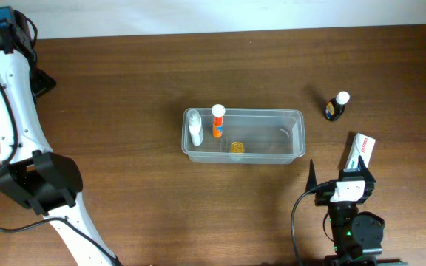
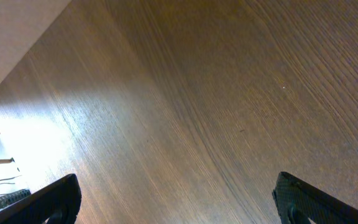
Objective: Pack container
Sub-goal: 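Open the left gripper and withdraw the left arm to the far left, then lift the right gripper and move it over the dark syrup bottle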
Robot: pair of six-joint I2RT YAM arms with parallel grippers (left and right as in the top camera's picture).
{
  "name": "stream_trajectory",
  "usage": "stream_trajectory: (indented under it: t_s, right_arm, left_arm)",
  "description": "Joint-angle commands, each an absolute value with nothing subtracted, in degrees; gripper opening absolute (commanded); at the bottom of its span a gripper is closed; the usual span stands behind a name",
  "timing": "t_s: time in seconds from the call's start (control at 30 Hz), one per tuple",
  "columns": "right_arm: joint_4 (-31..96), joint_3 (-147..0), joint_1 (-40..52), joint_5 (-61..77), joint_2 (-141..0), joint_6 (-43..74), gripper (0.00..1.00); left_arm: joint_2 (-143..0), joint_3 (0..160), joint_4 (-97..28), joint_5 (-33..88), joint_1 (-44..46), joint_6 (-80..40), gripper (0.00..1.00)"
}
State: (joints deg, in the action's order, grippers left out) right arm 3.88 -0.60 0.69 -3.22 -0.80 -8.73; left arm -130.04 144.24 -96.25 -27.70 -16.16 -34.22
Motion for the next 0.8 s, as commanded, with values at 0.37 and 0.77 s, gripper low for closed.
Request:
stream_trajectory:
  t_s: [0.37, 0.77]
  right_arm:
    - [-1.5, -0.4, 1.1, 15.4, -0.4, -4.5, 0.98]
    - [3.4, -20.8, 1.1, 4.0, -12.4, 1.6, 0.98]
  left_arm:
    - [-130.2, 145.3, -96.3, -28.8, -16.3, -33.6, 1.0]
    - [-130.2, 145.3, -96.3, -28.8, -16.3, -33.6, 0.99]
